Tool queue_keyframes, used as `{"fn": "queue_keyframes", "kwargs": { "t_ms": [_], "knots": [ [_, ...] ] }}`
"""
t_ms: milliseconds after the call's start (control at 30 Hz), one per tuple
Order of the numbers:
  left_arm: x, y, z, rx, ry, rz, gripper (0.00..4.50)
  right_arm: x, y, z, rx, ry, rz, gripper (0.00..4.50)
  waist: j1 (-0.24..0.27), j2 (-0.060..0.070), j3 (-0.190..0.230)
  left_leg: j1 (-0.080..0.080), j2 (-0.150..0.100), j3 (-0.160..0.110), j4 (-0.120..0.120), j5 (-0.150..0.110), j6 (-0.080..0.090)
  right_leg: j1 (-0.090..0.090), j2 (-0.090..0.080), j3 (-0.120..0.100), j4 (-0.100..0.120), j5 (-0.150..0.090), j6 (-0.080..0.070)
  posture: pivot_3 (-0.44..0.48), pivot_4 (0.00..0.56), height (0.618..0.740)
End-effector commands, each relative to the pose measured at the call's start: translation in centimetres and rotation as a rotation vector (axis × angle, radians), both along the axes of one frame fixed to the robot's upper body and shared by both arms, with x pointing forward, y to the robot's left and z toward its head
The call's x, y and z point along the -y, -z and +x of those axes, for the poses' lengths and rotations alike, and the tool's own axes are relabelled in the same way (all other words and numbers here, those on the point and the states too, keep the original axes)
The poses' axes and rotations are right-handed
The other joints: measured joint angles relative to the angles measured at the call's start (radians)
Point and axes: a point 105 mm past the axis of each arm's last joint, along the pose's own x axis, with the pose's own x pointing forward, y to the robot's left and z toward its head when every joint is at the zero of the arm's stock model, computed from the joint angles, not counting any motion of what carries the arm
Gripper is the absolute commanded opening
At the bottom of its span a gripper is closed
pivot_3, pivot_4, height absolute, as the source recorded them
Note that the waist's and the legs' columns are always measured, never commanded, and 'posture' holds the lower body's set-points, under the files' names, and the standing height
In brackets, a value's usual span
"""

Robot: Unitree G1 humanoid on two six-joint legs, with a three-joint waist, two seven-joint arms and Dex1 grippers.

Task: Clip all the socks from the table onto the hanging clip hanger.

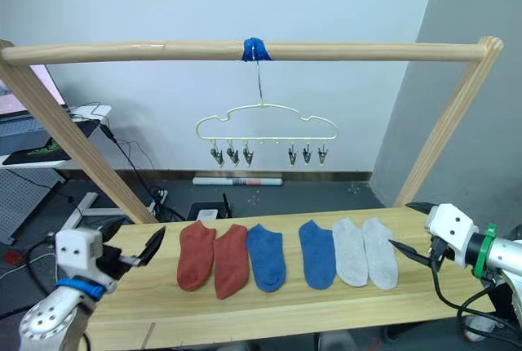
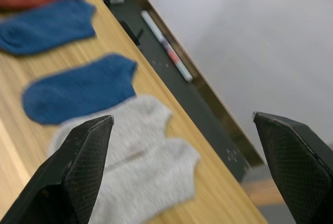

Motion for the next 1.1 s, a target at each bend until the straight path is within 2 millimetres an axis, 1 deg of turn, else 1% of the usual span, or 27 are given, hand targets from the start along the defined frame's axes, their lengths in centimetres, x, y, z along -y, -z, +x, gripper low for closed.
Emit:
{"fn": "queue_keyframes", "kwargs": {
  "t_ms": [33,67,100,133,167,200,233,300,333,400,433,467,567,767,1100],
  "knots": [
    [1.9,-2.2,1.1,0.058,0.047,-0.044,4.48,-2.5,-2.4,-0.7,0.029,-0.074,0.033,4.50,-0.012,-0.001,0.009,-0.001,0.000,-0.001,0.000,0.000,0.000,0.000,0.001,0.000,0.000,0.000,0.000,-0.250,0.133,0.740],
    [2.5,-2.8,1.5,0.074,0.061,-0.058,4.48,-3.3,-2.9,-0.9,0.029,-0.091,0.048,4.50,-0.017,-0.002,0.019,-0.002,0.001,-0.001,-0.001,0.000,0.000,-0.001,0.001,0.000,0.000,0.000,0.000,-0.265,0.147,0.740],
    [3.3,-3.5,2.1,0.100,0.077,-0.077,4.48,-4.3,-3.5,-1.1,0.036,-0.112,0.068,4.50,-0.023,-0.003,0.029,-0.002,0.001,-0.001,-0.001,0.000,0.000,-0.002,0.002,0.000,0.000,0.000,0.000,-0.265,0.147,0.740],
    [4.0,-4.0,2.7,0.120,0.084,-0.100,4.48,-5.1,-4.1,-1.2,0.043,-0.127,0.089,4.50,-0.025,-0.003,0.031,-0.003,0.001,-0.001,0.000,0.000,0.000,-0.002,0.002,0.000,0.000,0.000,0.000,-0.277,0.159,0.740],
    [4.5,-4.4,3.1,0.141,0.088,-0.114,4.48,-5.8,-4.5,-1.2,0.051,-0.140,0.106,4.50,-0.039,-0.004,0.039,-0.004,0.001,-0.001,0.000,0.000,0.000,-0.002,0.002,0.000,0.000,0.000,0.000,-0.288,0.171,0.740],
    [5.0,-4.9,3.3,0.164,0.091,-0.126,4.48,-6.4,-5.0,-1.5,0.058,-0.156,0.120,4.50,-0.047,-0.006,0.058,-0.005,0.000,-0.001,-0.001,0.000,0.000,-0.003,0.002,0.001,-0.001,0.000,0.001,-0.312,0.193,0.740],
    [5.2,-5.3,3.6,0.186,0.086,-0.137,4.32,-7.0,-5.4,-1.5,0.063,-0.168,0.133,4.50,-0.052,-0.008,0.070,-0.005,0.000,0.000,0.000,-0.002,0.002,-0.003,0.002,0.002,-0.001,-0.001,0.002,-0.312,0.193,0.740],
    [5.4,-5.9,4.0,0.215,0.074,-0.140,3.92,-7.8,-5.8,-1.6,0.061,-0.183,0.151,4.50,-0.062,-0.010,0.079,-0.006,0.000,0.000,0.001,-0.002,0.002,-0.003,0.002,0.003,-0.001,0.000,0.002,-0.316,0.203,0.740],
    [5.3,-6.0,4.0,0.225,0.068,-0.136,3.63,-8.1,-5.9,-1.7,0.058,-0.189,0.157,4.50,-0.065,-0.012,0.085,-0.006,0.000,0.000,0.000,-0.002,0.002,-0.003,0.002,0.003,-0.001,0.000,0.002,-0.320,0.212,0.740],
    [5.1,-6.4,4.3,0.240,0.049,-0.133,3.01,-8.4,-6.1,-1.7,0.054,-0.195,0.159,4.50,-0.068,-0.013,0.095,-0.007,0.000,-0.001,-0.001,-0.002,0.002,-0.004,0.002,0.002,-0.002,0.000,0.003,-0.320,0.212,0.740],
    [5.1,-6.5,4.4,0.251,0.045,-0.128,2.78,-8.5,-6.2,-1.7,0.054,-0.198,0.161,4.50,-0.068,-0.014,0.099,-0.008,0.000,-0.001,-0.001,-0.002,0.002,-0.006,0.002,0.002,-0.002,0.000,0.004,-0.319,0.220,0.740],
    [5.0,-6.8,4.6,0.265,0.031,-0.126,2.78,-8.7,-6.3,-1.7,0.057,-0.204,0.165,4.50,-0.068,-0.014,0.104,-0.010,0.000,-0.001,-0.001,-0.002,0.002,-0.007,0.002,0.003,-0.002,0.002,0.007,-0.317,0.223,0.740],
    [4.9,-7.3,5.1,0.291,-0.002,-0.141,2.78,-9.3,-6.7,-1.6,0.064,-0.222,0.170,4.50,-0.068,-0.013,0.110,-0.016,0.000,-0.001,0.000,-0.002,0.002,-0.012,0.002,0.002,-0.002,0.003,0.009,-0.325,0.228,0.740],
    [4.6,-7.6,5.9,0.297,-0.038,-0.162,2.78,-10.0,-7.3,-1.2,0.080,-0.242,0.181,4.50,-0.070,-0.013,0.124,-0.017,-0.001,-0.003,0.000,-0.002,0.002,-0.012,0.001,0.001,-0.003,0.003,0.009,-0.327,0.235,0.740],
    [4.2,-8.3,7.2,0.326,-0.038,-0.156,2.78,-11.6,-8.6,-1.4,0.091,-0.294,0.215,4.50,-0.073,-0.013,0.134,-0.021,-0.001,-0.004,0.001,-0.002,0.003,-0.016,0.001,0.000,-0.003,0.003,0.009,-0.336,0.245,0.740]
  ]
}}
